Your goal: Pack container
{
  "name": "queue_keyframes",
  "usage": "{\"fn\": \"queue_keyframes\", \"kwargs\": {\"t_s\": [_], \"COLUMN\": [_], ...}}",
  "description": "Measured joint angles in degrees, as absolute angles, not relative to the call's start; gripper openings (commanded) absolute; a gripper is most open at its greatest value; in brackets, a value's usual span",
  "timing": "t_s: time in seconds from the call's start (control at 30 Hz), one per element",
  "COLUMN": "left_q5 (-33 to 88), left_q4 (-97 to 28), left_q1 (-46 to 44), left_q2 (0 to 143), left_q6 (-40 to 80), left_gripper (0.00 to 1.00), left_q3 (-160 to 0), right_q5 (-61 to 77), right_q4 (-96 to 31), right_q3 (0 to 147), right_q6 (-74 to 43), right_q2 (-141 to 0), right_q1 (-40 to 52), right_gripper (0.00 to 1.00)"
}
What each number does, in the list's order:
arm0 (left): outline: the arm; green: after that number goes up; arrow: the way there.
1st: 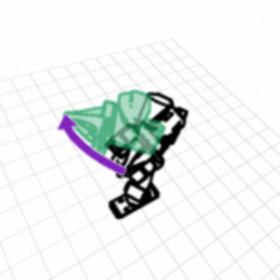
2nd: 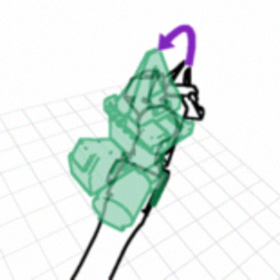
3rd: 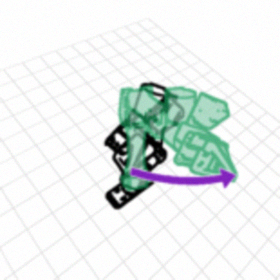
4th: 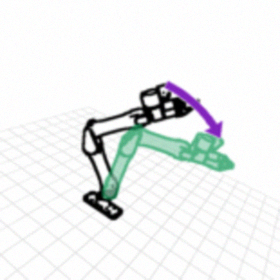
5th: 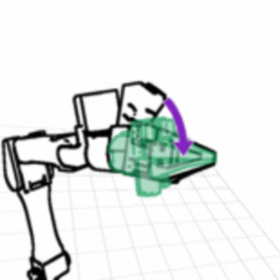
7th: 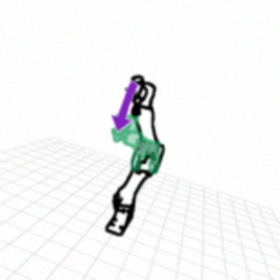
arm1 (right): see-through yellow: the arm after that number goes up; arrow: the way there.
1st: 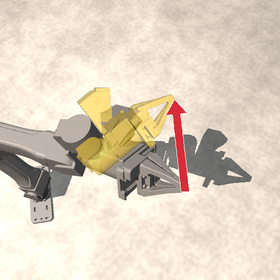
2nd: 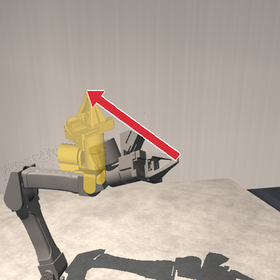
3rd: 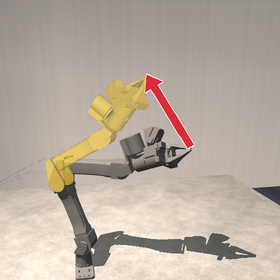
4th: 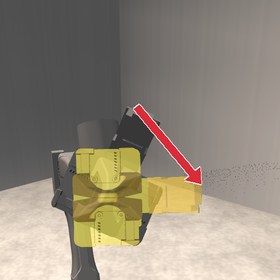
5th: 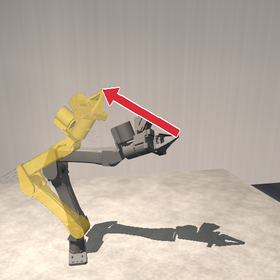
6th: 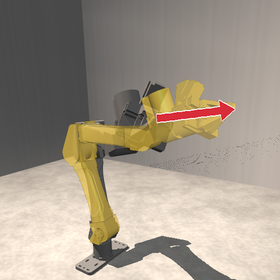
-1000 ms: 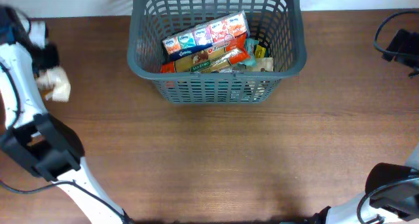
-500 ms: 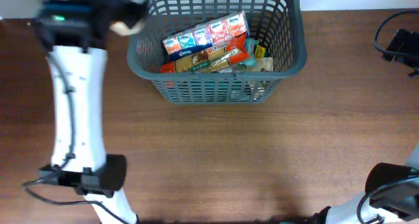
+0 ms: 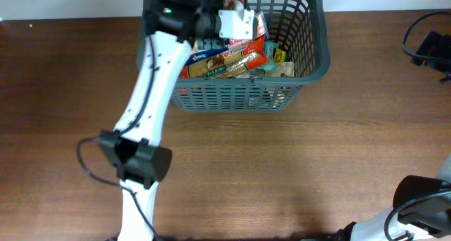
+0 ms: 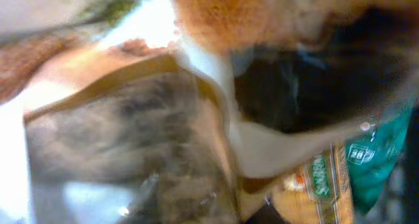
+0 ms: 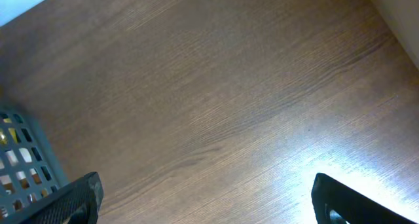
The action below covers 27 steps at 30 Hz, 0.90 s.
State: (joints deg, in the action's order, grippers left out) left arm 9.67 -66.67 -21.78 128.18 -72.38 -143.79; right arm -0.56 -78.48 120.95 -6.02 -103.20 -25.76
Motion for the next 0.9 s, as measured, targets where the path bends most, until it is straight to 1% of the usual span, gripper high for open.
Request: {"fn": "queue_keyframes", "kwargs": {"t_s": [0.03, 0.1, 0.2, 0.23, 0.3, 0.37, 0.6, 0.77, 0.9], "left_q5": [9.7, 9.7, 9.8, 9.9, 9.9, 9.8, 7.0, 1.0, -2.1], "left_q4": [-66.7, -66.7, -66.7, -66.7, -66.6, -66.6, -66.7, -67.1, -68.2], "left_q1": [-21.9, -22.1, -22.2, -22.2, -22.2, -22.2, -20.4, -15.3, -8.9], "left_q2": [129.4, 131.4, 132.6, 132.7, 132.5, 132.2, 127.0, 115.7, 105.7], "left_q6": [-72.7, -72.7, -71.8, -71.3, -69.1, -66.6, -53.7, -43.2, -34.5], "left_gripper": [0.22, 0.26, 0.57, 0.62, 0.82, 1.00, 0.99, 0.99, 0.99], "left_q3": [-143.7, -143.4, -143.4, -143.3, -143.4, -143.4, -143.5, -145.1, -146.8], "right_q5": [-0.6, -0.5, -0.5, -0.5, -0.5, -0.5, -0.5, -0.6, -0.6], "right_q4": [-78.5, -78.5, -78.5, -78.5, -78.5, -78.5, -78.5, -78.5, -78.5], "right_q3": [120.9, 120.9, 120.9, 120.9, 120.9, 120.9, 120.9, 120.9, 120.9], "right_q6": [-6.1, -6.0, -6.0, -6.0, -6.1, -6.1, -6.0, -6.1, -6.0], "right_q2": [-103.2, -103.2, -103.2, -103.2, -103.2, -103.2, -103.2, -103.2, -103.2], "right_q1": [-25.8, -25.8, -25.8, -25.8, -25.8, -25.8, -25.8, -25.8, -25.8], "right_gripper": [0.99, 0.99, 0.99, 0.99, 0.99, 0.99, 0.99, 0.99, 0.99]}}
